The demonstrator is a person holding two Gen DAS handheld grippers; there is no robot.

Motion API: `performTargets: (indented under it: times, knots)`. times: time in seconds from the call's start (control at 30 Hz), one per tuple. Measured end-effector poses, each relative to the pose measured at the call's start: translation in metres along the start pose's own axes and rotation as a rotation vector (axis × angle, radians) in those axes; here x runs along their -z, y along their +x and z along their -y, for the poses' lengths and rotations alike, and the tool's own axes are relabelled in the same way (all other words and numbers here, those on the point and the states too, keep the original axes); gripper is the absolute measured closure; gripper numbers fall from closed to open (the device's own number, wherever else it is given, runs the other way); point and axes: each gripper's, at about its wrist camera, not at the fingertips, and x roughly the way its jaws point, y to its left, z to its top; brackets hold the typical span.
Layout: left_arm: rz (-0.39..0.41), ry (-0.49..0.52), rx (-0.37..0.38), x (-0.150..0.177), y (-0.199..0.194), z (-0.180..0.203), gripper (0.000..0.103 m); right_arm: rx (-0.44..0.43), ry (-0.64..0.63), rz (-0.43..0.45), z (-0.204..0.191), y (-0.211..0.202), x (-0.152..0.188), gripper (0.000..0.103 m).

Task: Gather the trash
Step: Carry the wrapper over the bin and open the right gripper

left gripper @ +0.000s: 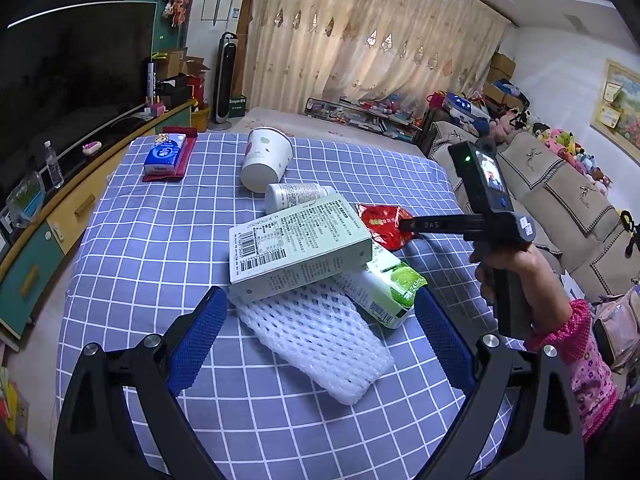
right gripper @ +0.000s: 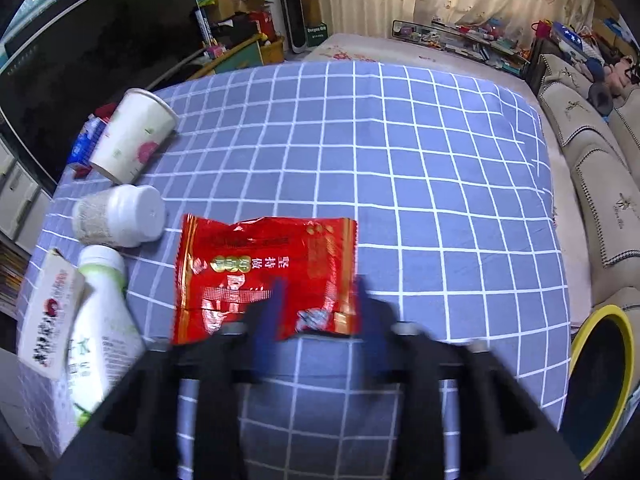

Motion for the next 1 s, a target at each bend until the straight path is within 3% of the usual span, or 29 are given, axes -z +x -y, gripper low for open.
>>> performTargets:
  times: [0.17,0.57,0.7,1.0]
  knots:
    - [-0.004,0.014,0.002,0.001,0.002,0.005,0.010,-0.041,0.004,0.043,0.001,-0.020,0.003,0.097]
    - [-0.002,0.045,0.010,-0.001,0.002,0.017,0.010,-0.058,0.036,0.217,0.031,-0.111,0.030,0.098]
    - [-0.002,0.061,0.015,-0.002,0.002,0.024,0.010,-0.005,0.094,0.254,0.065,-0.132,0.049,0.098]
    - [-0.006,0.084,0.027,-0.004,0.006,0.041,0.010,0.206,0.298,0.282,0.175,-0.161,0.106,0.097]
